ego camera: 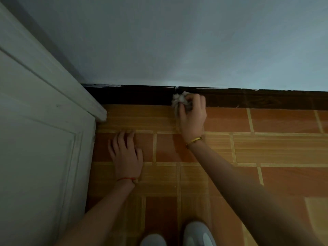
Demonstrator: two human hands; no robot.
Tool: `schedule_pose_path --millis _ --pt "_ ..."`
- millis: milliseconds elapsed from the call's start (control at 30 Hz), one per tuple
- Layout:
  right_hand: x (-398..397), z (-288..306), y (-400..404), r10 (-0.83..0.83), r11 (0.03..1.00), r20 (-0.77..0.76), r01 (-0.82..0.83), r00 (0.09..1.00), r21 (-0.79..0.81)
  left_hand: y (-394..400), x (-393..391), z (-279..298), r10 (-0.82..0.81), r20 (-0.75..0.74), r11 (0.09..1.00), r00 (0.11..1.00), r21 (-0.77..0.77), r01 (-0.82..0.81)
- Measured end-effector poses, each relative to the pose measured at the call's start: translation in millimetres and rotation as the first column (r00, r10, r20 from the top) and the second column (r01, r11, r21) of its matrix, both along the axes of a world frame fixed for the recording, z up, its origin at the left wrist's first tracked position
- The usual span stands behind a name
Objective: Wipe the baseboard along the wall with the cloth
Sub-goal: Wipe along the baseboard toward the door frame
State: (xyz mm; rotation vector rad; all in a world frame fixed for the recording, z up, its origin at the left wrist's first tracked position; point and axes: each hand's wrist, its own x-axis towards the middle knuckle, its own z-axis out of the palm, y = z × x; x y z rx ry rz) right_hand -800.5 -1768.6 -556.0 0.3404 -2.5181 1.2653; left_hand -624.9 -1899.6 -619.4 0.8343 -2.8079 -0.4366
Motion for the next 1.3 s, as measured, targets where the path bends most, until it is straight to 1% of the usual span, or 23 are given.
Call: schedule_pose_path --millis 67,133,233,333,400,500,633,700,767,867,967,1033,1167,1300 --pt "1 6 0 -0.032 0.999 -0.014 0.031 0.999 -0.041 3 -4 3 0.039 0.006 0.999 0.999 0.024 -0.04" --pt "-3 9 10 -0.12 0.99 -0.009 0.119 0.993 -0.074 10 -11 7 0.044 0.005 0.998 0.999 0.042 -0.045" --pt "-15 12 42 -0.247 0.966 0.007 0.247 0.969 -0.077 24 -25 10 -0.051 -0.016 0.998 0.999 0.04 0.051" --pt "-26 15 73 -0.295 0.953 0.003 0.295 0.955 -0.064 44 -40 11 -0.096 -0.033 0.994 0.995 0.051 0.098" --pt "-28 15 82 -0.261 0.965 -0.002 0.26 0.965 -0.043 56 -49 13 -0.107 -0.041 0.992 0.993 0.064 0.11" --pt "-26 16 73 -0.186 0.981 -0.014 0.185 0.982 -0.05 68 -55 11 -0.14 -0.021 0.988 0.99 0.064 0.142" --pt "-20 17 43 0.009 1.0 -0.037 -0.009 0.999 -0.009 72 -55 3 -0.154 0.018 0.988 0.988 0.017 0.153" --pt "-19 16 35 0.008 1.0 -0.041 -0.009 0.999 -0.027 72 -55 2 -0.155 0.02 0.988 0.988 0.002 0.155" --pt "-19 15 41 -0.045 0.997 -0.053 0.042 0.998 -0.06 70 -55 2 -0.162 0.018 0.987 0.987 0.002 0.162" --pt "-28 15 72 -0.194 0.977 -0.061 0.187 0.979 -0.106 71 -53 2 -0.166 0.028 0.986 0.986 0.015 0.166" --pt "-42 15 109 -0.33 0.938 -0.057 0.32 0.942 -0.13 71 -54 1 -0.159 0.041 0.987 0.986 0.021 0.158" --pt "-48 15 124 -0.362 0.925 -0.058 0.352 0.93 -0.144 72 -53 1 -0.16 0.041 0.987 0.986 0.025 0.159" --pt "-43 15 107 -0.314 0.943 -0.072 0.302 0.947 -0.14 72 -54 3 -0.163 0.036 0.987 0.986 0.014 0.162" --pt "-31 11 72 -0.111 0.993 -0.106 0.107 0.988 -0.045 73 -53 3 -0.157 0.026 0.988 0.987 -0.002 0.157"
